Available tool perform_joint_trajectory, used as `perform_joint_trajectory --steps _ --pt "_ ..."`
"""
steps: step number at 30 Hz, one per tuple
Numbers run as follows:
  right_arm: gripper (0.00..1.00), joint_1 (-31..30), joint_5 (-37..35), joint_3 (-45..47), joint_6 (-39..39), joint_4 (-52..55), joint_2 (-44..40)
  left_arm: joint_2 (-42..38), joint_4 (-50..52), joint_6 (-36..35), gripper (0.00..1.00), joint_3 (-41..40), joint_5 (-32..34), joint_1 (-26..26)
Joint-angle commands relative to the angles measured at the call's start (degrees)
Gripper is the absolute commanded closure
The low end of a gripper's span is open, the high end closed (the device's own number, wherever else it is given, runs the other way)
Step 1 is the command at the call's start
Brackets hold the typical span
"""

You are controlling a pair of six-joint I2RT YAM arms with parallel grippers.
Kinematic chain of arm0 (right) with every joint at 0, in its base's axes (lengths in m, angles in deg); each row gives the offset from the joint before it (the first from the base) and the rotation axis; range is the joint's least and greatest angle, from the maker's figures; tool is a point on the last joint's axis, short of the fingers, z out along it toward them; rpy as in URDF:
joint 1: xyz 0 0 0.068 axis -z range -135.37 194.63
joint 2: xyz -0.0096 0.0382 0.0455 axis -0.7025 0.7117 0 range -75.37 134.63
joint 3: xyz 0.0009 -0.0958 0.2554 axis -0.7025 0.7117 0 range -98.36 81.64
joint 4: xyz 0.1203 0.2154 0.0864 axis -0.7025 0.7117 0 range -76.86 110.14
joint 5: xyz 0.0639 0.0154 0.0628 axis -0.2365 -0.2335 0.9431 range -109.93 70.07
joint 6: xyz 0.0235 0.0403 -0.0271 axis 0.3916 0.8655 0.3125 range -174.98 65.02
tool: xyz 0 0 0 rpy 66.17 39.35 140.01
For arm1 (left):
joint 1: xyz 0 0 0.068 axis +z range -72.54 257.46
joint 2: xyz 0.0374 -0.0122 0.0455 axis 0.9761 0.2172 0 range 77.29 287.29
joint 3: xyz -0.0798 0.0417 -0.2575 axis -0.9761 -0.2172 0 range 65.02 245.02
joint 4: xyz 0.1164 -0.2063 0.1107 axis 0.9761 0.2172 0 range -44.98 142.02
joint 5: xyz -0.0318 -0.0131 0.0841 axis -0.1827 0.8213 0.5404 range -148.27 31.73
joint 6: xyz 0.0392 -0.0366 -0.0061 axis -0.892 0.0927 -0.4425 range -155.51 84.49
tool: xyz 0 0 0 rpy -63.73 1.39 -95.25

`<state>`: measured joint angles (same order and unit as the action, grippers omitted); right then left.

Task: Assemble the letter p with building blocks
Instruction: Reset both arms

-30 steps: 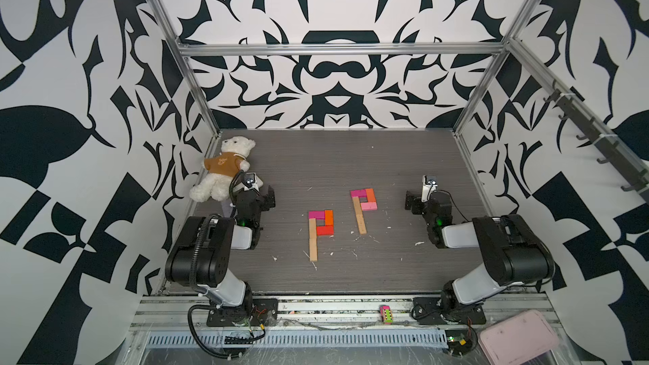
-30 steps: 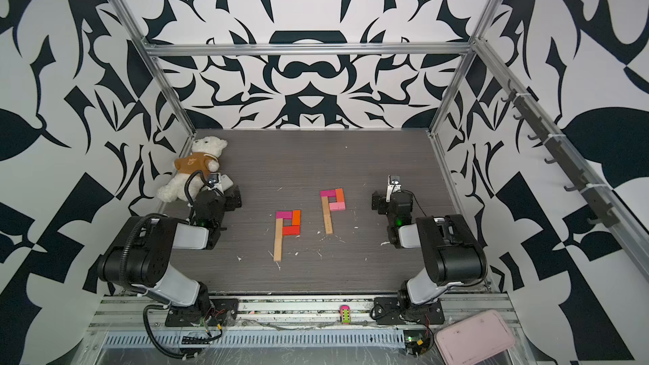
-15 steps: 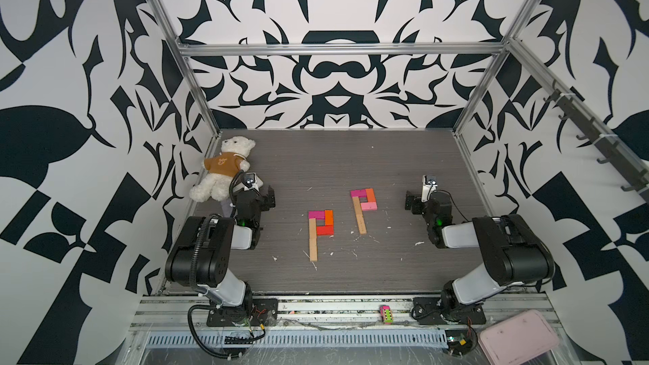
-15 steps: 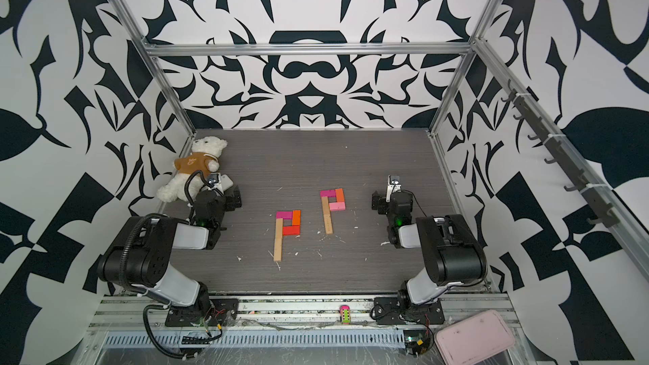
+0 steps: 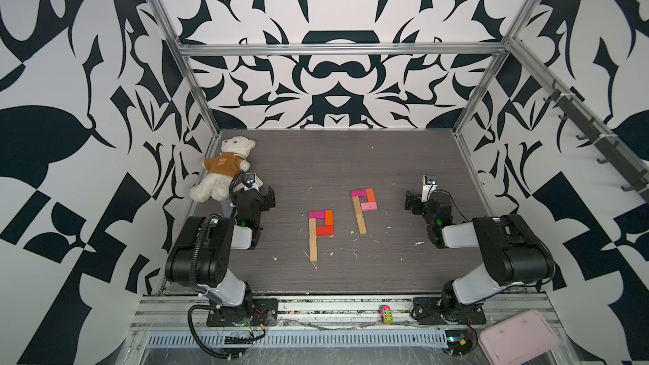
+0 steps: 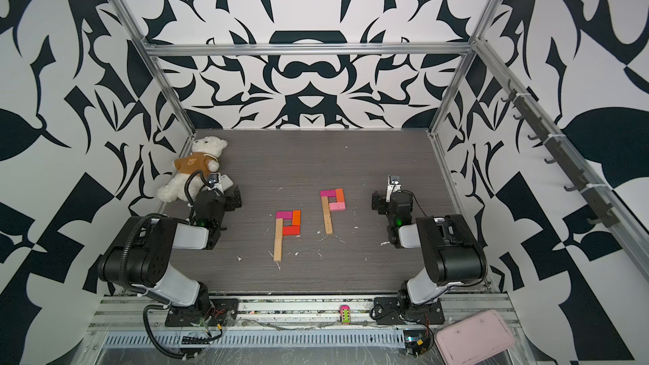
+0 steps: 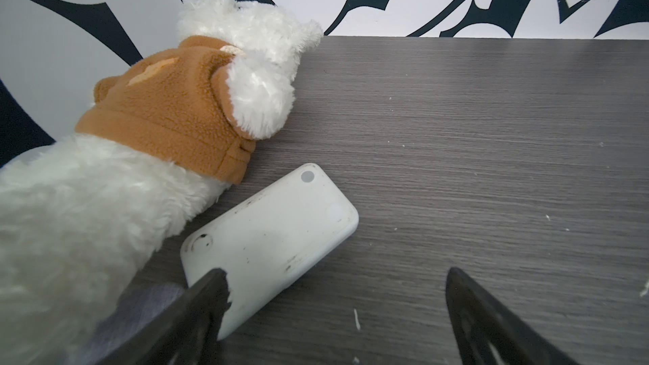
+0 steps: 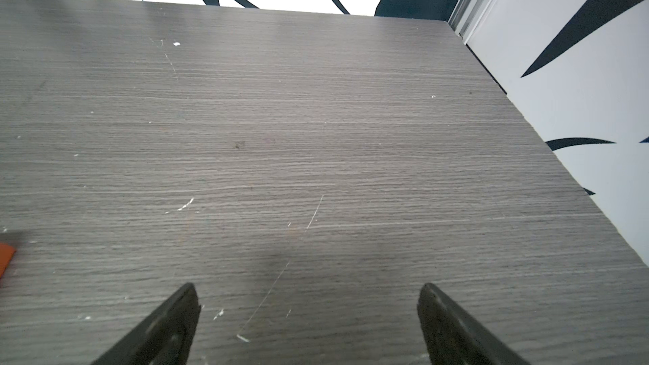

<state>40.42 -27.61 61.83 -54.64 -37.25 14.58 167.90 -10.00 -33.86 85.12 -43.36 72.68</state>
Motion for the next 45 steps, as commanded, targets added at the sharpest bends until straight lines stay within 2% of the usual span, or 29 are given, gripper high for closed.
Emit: perform_joint_trajectory --steps 1,30,32,34,35,36,38,39,41,43,45 --pt "0.00 -0.1 0.2 -0.8 -0.3 -1.3 -1.0 -0.9 -0.8 0.4 0.01 -0.1 -0.6 0.3" --pt "0.00 -0.3 0.1 -0.5 -0.3 -1.4 -1.2 -0.8 -0.8 0.4 0.01 -0.1 -0.6 0.3" --pt "0.00 -0.6 -0.5 2.5 -0.8 -7.2 -1.8 -0.8 -0.8 0.4 0.01 -0.1 -0.7 0.2" --pt "0.00 -1.0 -7.0 12.9 1.6 -28.2 -0.2 -0.8 -0.8 0.3 0.01 -0.1 -0.7 0.3" --pt "0.01 -1.0 -10.4 14.3 3.5 -29.3 0.6 -0.8 -0.8 0.3 0.01 -0.1 -0.7 0.3" --pt "0.00 -1.0 -7.9 10.6 2.0 -21.1 -1.1 -0.8 -0.8 0.3 0.01 -0.1 -0.7 0.3" --pt "0.00 -1.2 2.1 1.3 -2.1 -2.7 -1.8 -0.8 -0.8 0.3 0.01 -0.1 -0.7 0.2" --pt "0.01 -1.3 2.6 -1.4 -2.4 0.2 -1.7 -0.8 -0.8 0.3 0.01 -0.1 -0.7 0.2" --pt "0.00 -1.2 -1.8 3.8 -0.5 -9.3 -1.6 -0.8 -0.7 0.4 0.01 -0.1 -0.6 0.3" --pt "0.00 -1.2 -2.8 7.6 0.5 -16.4 -1.3 -0.8 -0.8 0.3 0.01 -0.1 -0.7 0.2" --pt "0.00 -1.2 -2.1 4.8 -0.4 -11.6 -0.8 -0.8 -0.8 0.3 0.01 -0.1 -0.6 0.2"
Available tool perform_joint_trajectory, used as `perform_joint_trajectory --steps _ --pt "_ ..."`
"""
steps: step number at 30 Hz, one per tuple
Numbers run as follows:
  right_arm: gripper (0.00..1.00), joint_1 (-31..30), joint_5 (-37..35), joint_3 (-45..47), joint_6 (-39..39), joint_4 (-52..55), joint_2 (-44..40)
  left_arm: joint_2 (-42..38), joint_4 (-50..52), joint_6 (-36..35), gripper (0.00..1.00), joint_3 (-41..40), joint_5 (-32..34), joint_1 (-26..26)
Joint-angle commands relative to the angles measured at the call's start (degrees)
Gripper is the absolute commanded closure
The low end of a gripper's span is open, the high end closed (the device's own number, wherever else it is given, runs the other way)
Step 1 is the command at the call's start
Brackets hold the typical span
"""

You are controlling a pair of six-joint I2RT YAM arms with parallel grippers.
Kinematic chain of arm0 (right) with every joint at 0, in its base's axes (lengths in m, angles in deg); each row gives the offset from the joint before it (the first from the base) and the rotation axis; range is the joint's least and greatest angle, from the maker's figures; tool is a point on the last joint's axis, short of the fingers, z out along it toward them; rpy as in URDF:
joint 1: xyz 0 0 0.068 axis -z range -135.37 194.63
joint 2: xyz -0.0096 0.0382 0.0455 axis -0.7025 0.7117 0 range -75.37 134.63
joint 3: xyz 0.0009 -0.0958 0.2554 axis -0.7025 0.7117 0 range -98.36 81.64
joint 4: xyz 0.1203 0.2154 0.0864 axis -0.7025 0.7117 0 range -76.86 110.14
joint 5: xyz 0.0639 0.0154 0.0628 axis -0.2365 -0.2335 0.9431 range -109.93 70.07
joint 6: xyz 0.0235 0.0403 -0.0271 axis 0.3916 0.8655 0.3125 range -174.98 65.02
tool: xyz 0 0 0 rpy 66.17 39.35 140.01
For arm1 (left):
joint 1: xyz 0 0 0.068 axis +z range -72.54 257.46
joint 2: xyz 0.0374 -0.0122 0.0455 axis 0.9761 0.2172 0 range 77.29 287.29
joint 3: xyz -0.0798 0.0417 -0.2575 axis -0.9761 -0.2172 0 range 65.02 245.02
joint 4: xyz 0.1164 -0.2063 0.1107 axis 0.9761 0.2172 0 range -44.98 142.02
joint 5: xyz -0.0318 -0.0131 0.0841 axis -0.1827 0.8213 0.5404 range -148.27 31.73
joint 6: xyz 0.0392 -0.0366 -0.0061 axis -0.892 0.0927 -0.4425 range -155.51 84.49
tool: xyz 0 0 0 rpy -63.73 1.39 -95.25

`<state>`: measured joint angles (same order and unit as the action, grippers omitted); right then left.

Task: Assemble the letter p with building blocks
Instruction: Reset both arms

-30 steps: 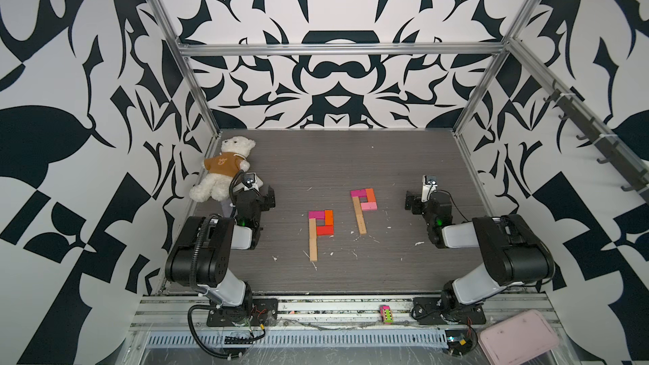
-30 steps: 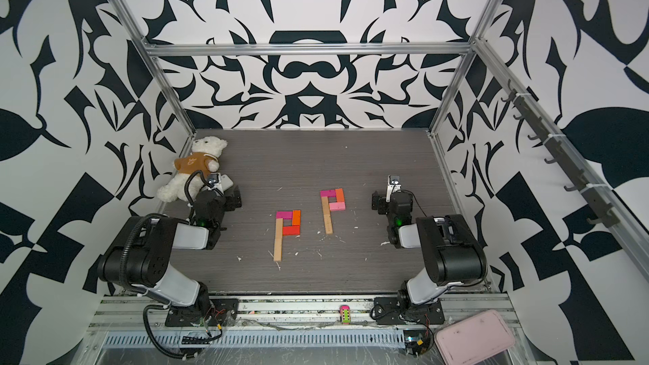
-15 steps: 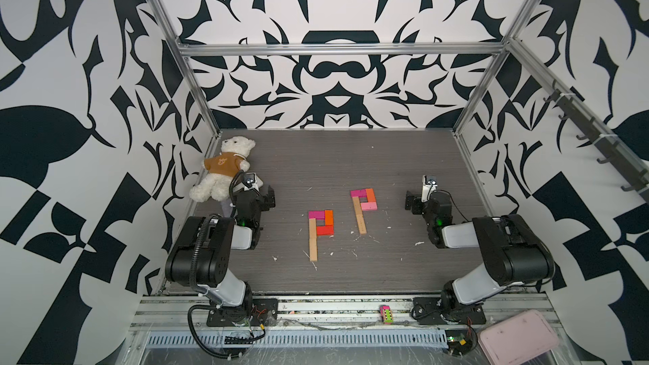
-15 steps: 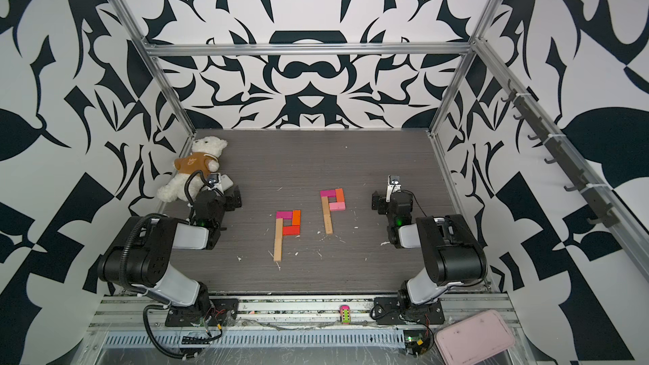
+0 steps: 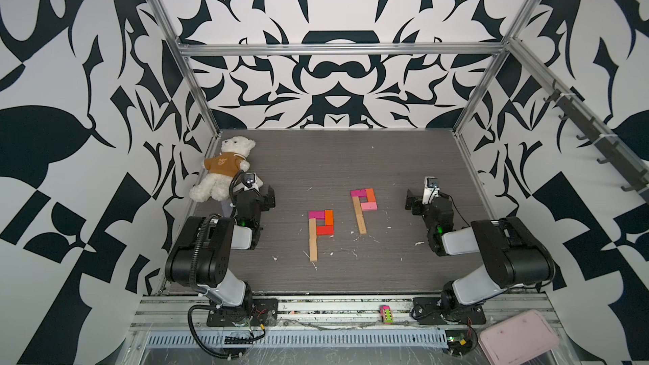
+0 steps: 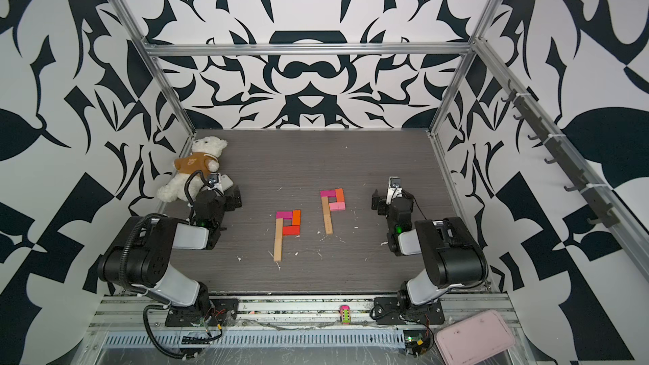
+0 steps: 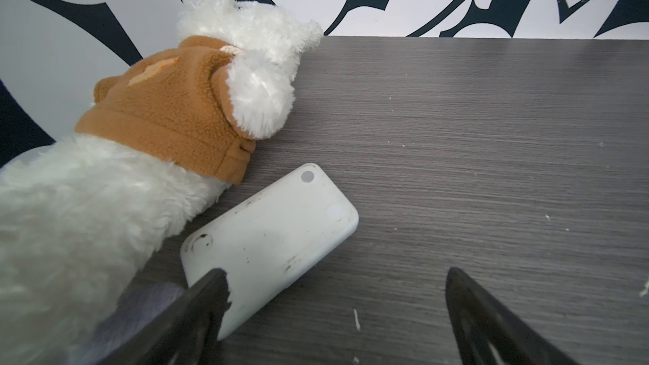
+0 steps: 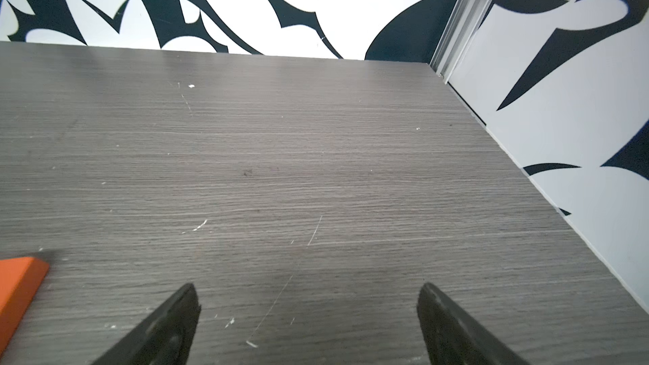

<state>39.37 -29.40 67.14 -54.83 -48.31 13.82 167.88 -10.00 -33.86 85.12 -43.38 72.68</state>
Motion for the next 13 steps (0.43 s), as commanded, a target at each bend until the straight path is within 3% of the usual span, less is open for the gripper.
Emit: perform_joint_trajectory --steps 1,3,13 --pt "0.00 -0.1 0.5 -2.9 -0.6 3.9 -0.5 -0.8 -0.8 0.4 0.01 -0.1 -0.6 0.2" --pt "0.00 -0.1 2.3 -5.2 -1.4 9.2 -0.8 -0.8 -0.8 0.3 0.01 -0.1 -0.7 0.3" --pt "0.00 0.0 0.2 -5.9 -0.6 9.3 -0.1 -0.8 -0.8 0.3 0.01 -0.1 -0.7 0.3"
